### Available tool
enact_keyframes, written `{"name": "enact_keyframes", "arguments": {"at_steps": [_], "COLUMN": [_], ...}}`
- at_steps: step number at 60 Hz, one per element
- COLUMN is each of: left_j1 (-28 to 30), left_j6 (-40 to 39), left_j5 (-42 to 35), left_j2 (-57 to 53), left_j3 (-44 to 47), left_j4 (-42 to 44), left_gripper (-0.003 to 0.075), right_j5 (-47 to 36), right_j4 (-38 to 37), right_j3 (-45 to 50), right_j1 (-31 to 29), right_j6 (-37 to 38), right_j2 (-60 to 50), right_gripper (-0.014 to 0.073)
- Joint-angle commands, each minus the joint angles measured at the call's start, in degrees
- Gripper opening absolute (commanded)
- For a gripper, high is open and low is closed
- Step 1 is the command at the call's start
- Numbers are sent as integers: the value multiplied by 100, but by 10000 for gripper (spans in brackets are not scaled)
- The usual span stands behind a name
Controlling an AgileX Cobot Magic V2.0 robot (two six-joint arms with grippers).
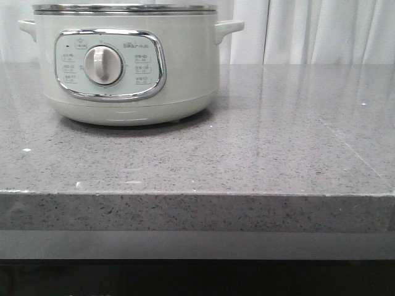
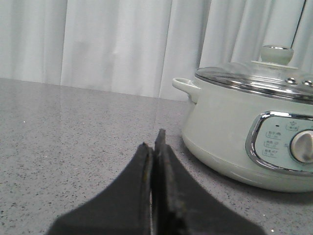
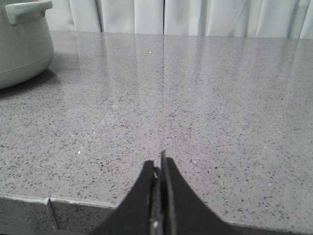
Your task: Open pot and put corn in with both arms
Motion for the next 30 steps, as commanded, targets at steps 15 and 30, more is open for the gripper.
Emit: {"name": "enact_keyframes", "arguments": {"at_steps": [15,30], "left_j1": [3,3], "left_j6": [2,2], "left_j5": [-437,-437], "left_j2": [-82,-82], "left_j3": [65,65], "left_j4": [-36,-36], "left_gripper": [-20,-20], "right_j5": [-471,-464], "right_j4": [12,12], "right_j3": [-57,-57], "right_j1": [-72,-355], "right_j6": [-33,-33], "right_j2": [-122,-122], "right_gripper": [-69,-69]}}
